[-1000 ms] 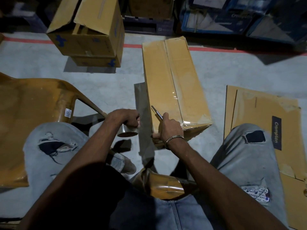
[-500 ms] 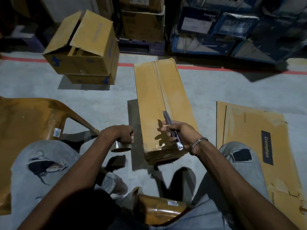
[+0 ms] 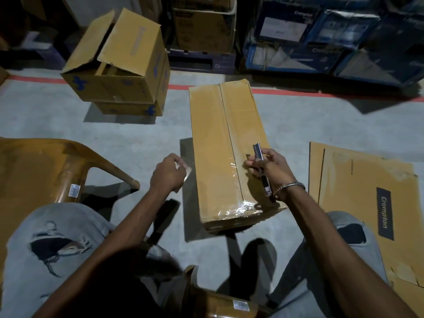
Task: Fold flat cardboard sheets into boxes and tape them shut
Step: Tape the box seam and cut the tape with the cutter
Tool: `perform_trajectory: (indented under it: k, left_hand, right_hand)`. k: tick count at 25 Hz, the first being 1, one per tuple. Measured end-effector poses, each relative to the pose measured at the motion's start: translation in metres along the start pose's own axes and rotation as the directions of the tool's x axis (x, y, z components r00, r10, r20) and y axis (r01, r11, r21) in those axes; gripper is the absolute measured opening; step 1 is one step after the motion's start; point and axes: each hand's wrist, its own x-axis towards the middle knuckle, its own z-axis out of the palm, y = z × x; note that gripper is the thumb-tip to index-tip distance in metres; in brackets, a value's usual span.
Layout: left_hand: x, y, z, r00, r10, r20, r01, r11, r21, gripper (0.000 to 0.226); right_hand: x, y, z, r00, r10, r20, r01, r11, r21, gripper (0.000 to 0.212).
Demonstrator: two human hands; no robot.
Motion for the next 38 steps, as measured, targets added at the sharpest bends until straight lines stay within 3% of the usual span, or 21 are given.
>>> perform_trajectory:
  k: [3,7,9,12,18,21,28,30,34,36,38]
  left_hand:
    - [0.013,0.006,0.014,0.988,-0.127,-0.089,0.093,0.943,-0.319,0.012]
    - [0.021,0.013,0.038,0.979,-0.198,-0.053,0.149,0.865,-0.479,0.027]
    - [0.022,0.015,0.046,0.976,-0.216,-0.039,0.164,0.833,-0.529,0.036]
    - [0.022,0.018,0.048,0.97,-0.244,0.012,0.207,0.798,-0.566,0.042]
    - [0.0,0.014,0.042,0.972,-0.211,0.107,0.235,0.822,-0.518,0.041]
    - [-0.021,0.007,0.037,0.972,-0.192,0.138,0.235,0.848,-0.475,0.039]
    - [-0.076,-0.017,0.03,0.957,-0.19,0.22,0.261,0.894,-0.364,0.035]
    - [-0.085,-0.022,0.028,0.955,-0.199,0.219,0.268,0.897,-0.351,0.036]
    - [-0.088,-0.014,0.014,0.982,-0.175,0.071,0.187,0.952,-0.244,0.038]
    - [-0.084,0.002,0.0,0.996,-0.076,-0.04,0.07,0.99,-0.123,0.038]
    - [-0.075,0.022,-0.014,0.997,-0.002,-0.072,-0.005,0.996,-0.093,0.037]
  right_hand:
    - [0.033,0.012,-0.008,0.957,-0.256,-0.135,0.166,0.868,-0.468,0.024]
    - [0.06,0.019,-0.014,0.901,-0.364,-0.234,0.127,0.739,-0.662,0.026]
    - [0.061,0.024,-0.016,0.904,-0.322,-0.281,0.073,0.764,-0.641,0.026]
    - [0.059,0.026,-0.013,0.916,-0.249,-0.315,0.109,0.91,-0.401,0.025]
    - [0.027,0.025,-0.011,0.889,-0.211,-0.406,0.059,0.933,-0.354,0.012]
    - [-0.001,0.036,-0.015,0.884,-0.097,-0.458,-0.04,0.959,-0.279,0.016]
    - [-0.06,0.066,-0.028,0.894,0.105,-0.436,-0.21,0.958,-0.198,0.018]
    - [-0.065,0.068,-0.028,0.895,0.108,-0.432,-0.219,0.951,-0.217,0.018]
    - [-0.055,0.055,-0.017,0.888,-0.167,-0.428,-0.161,0.759,-0.631,0.016]
    - [-0.045,0.042,-0.009,0.91,-0.209,-0.359,-0.093,0.739,-0.667,0.014]
    - [-0.027,0.028,-0.005,0.943,-0.168,-0.288,-0.038,0.803,-0.595,0.016]
